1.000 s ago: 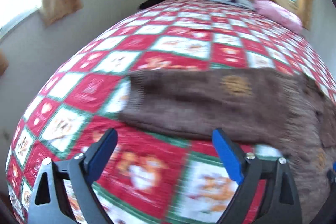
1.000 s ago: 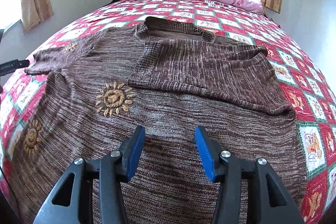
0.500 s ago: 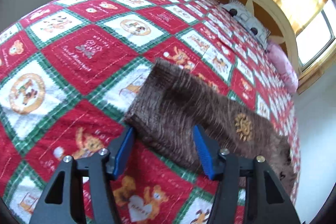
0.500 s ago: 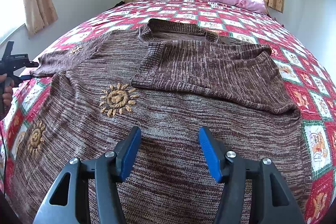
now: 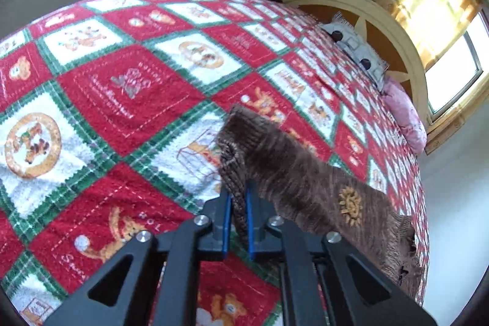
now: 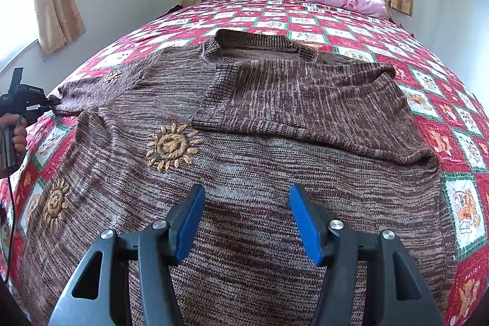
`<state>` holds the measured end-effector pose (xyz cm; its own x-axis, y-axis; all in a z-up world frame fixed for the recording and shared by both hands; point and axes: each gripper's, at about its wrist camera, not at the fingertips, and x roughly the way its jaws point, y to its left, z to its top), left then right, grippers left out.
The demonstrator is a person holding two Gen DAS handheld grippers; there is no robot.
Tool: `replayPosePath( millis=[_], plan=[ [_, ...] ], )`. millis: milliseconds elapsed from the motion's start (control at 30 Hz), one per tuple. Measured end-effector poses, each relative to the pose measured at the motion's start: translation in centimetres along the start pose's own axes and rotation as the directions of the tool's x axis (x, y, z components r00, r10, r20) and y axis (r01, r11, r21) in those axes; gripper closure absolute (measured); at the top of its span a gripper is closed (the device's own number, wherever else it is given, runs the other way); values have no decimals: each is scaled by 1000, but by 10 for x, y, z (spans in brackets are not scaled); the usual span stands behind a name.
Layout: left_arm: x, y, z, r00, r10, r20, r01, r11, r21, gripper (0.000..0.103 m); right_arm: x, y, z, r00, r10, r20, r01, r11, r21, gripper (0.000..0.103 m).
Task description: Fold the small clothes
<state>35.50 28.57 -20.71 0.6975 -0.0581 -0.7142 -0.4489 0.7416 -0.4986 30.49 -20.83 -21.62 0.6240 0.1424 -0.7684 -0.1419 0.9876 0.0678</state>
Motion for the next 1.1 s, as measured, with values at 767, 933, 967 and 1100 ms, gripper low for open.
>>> replayPosePath(
  millis=[767,933,967,1100],
  plan=[
    [-51,-207,-46,933,-354,-63,358,893,273,95,-5,-10,-2,998,61,28,-62,996,58,44],
    [-49,-258,-81,910,-397,-119,412,837,360,95,-7,-14,-3,996,76,35,-78,994,73,44],
    [-45,-269,-92,909,-396,-134,415,824,386,95,-7,-14,-3,996,81,37,-83,993,78,44],
    [-25,-288,-129,910,-370,-187,415,795,442,95,-6,-18,-3,995,94,43,-97,991,92,44]
  ],
)
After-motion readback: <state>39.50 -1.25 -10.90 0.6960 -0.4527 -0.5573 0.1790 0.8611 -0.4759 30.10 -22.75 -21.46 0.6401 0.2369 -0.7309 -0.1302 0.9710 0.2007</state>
